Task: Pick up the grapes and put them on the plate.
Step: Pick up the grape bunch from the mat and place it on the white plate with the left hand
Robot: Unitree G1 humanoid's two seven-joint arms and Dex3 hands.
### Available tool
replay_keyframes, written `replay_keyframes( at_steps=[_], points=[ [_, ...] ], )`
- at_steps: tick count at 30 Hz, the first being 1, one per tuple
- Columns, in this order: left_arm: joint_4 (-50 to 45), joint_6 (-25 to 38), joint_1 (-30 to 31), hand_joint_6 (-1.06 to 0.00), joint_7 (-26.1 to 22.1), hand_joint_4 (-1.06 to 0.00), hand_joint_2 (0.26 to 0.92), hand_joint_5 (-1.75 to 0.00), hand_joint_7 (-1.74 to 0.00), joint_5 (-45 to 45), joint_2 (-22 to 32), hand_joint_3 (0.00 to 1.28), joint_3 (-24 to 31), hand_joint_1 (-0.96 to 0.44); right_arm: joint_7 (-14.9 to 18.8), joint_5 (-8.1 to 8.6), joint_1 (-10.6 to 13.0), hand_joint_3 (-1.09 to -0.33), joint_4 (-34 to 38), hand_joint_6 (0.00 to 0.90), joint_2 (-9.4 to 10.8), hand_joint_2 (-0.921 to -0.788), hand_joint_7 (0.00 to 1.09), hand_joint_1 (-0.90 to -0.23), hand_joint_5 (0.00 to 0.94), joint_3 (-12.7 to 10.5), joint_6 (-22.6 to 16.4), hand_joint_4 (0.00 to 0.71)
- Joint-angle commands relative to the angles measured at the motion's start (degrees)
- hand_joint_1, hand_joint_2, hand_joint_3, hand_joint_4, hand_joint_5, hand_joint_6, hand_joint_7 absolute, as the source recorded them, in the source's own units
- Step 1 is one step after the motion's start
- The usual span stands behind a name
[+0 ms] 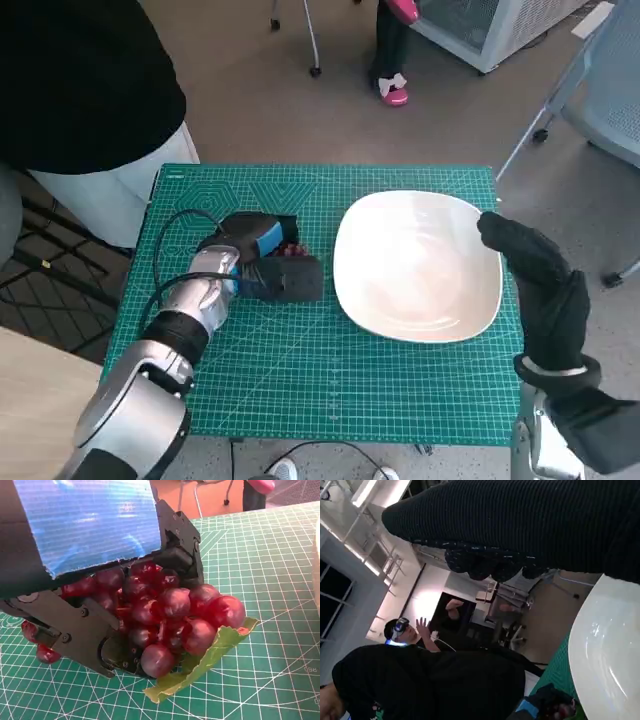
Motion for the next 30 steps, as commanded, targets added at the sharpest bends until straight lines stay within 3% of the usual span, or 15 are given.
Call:
replay_keyframes(
  at_steps=[1, 10, 22, 30],
  points=[
    [-2.29, 0.06, 0.9, -0.52, -1.45, -0.6, 0.921, -1.36, -1.18, -0.81, 1.43, 0.16, 0.68, 0.0, -0.57, -0.16, 0.89, -0.861, 0.57, 0.183, 0.32, -0.921, 0.25, -0.609, 0.004, -0.17, 0.79, 0.428],
    [-10.47, 0.53, 2.25, -0.56, -3.02, -0.58, 0.921, -1.4, -1.11, -1.33, 4.21, 0.16, 2.18, 0.0, -0.74, -0.29, 0.9, -0.862, 0.74, 0.183, 0.54, -0.921, 0.25, -0.608, 0.003, -0.03, 0.56, 0.428],
    [-31.32, 2.67, 8.99, -0.59, -6.27, -0.54, 0.921, -1.48, -1.03, -1.8, 10.39, 0.17, 5.82, 0.01, -0.82, -0.31, 0.83, -0.864, 0.8, 0.182, 0.82, -0.921, 0.25, -0.608, 0.003, 0.04, 0.44, 0.427],
    [-42.56, 4.72, 13.21, -0.59, -6.65, -0.59, 0.921, -1.38, -1.08, -1.46, 12.65, 0.14, 8.85, 0.0, -1.0, -0.55, 0.44, -0.864, 1.25, 0.182, 1.04, -0.921, 0.25, -0.608, 0.002, 0.18, 0.3, 0.428]
  ],
)
